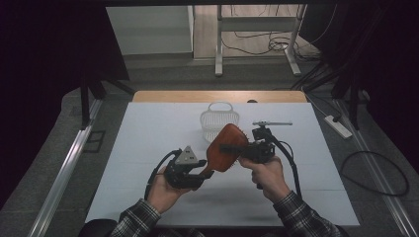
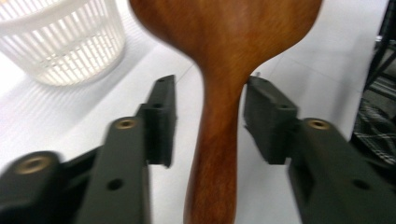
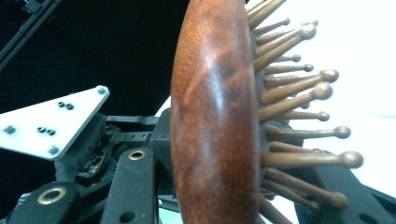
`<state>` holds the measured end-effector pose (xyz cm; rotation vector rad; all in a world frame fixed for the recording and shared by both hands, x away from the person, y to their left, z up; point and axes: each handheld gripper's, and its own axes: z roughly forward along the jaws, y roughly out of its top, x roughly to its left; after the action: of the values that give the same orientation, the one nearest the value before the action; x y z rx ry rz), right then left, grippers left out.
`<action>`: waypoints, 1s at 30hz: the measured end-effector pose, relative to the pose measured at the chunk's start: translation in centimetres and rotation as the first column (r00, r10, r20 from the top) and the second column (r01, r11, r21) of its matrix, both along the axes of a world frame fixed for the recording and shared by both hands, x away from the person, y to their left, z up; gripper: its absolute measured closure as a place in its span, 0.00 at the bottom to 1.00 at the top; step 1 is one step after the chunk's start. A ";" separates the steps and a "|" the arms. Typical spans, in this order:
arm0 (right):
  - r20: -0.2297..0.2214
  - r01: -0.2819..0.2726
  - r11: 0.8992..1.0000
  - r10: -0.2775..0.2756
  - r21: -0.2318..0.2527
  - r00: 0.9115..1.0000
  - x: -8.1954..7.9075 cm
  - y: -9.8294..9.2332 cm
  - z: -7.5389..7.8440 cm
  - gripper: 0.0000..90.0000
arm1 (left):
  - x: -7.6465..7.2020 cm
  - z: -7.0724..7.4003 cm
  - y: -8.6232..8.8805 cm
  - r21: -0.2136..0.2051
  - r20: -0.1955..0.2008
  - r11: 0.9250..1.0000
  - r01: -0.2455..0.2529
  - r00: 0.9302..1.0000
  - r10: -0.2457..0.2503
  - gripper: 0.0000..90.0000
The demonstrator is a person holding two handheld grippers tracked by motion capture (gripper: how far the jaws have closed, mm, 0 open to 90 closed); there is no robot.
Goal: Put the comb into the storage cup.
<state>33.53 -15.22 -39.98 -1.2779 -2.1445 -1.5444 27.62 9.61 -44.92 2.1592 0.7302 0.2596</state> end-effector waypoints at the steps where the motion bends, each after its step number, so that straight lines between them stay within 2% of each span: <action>1: 0.002 0.001 1.000 -0.001 0.004 1.000 0.0 0.0 0.0 0.62 | 0.0 0.0 0.1 -0.004 -0.002 1.000 -0.004 1.000 0.004 0.54; 5: 0.030 0.007 1.000 -0.007 -0.002 1.000 0.0 -0.1 0.3 0.62 | 0.1 0.0 0.4 -0.001 -0.005 1.000 -0.007 1.000 0.007 0.42; 6: 0.054 0.008 1.000 -0.007 -0.020 0.999 -0.1 -0.2 0.6 0.62 | 0.3 0.0 0.8 -0.011 -0.030 1.000 0.006 1.000 -0.007 0.40; 8: 0.059 0.006 1.000 -0.005 -0.021 0.998 -0.1 -0.2 0.6 0.62 | 0.3 0.0 1.0 -0.014 -0.024 1.000 0.005 1.000 -0.005 0.39; 9: 0.087 0.005 0.999 -0.002 -0.034 0.996 -0.2 -0.2 0.8 0.62 | 0.4 -0.1 1.2 -0.013 -0.026 1.000 0.003 1.000 -0.003 0.35; 11: 0.104 0.000 0.999 0.005 -0.042 0.995 -0.3 -0.1 1.0 0.62 | 0.5 -0.1 1.5 -0.018 -0.042 1.000 0.002 0.999 -0.003 0.29; 18: 0.116 0.001 0.999 0.004 -0.043 0.993 0.1 -0.2 1.4 0.62 | 0.5 -0.2 2.9 -0.055 -0.080 0.998 -0.003 0.997 -0.001 0.17; 23: 0.118 0.008 0.999 -0.003 -0.043 0.993 0.4 -0.2 1.6 0.62 | 0.5 -0.2 4.1 -0.112 -0.128 0.993 -0.021 0.992 0.007 0.14; 30: 0.126 0.010 0.999 -0.003 -0.052 0.992 0.6 -0.2 1.8 0.62 | -0.4 -0.3 4.9 -0.072 -0.114 0.997 -0.036 0.993 0.027 0.07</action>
<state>34.17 -15.42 -38.20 -1.2349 -2.2737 -1.6223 27.20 14.55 -45.23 2.1067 0.8258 0.1258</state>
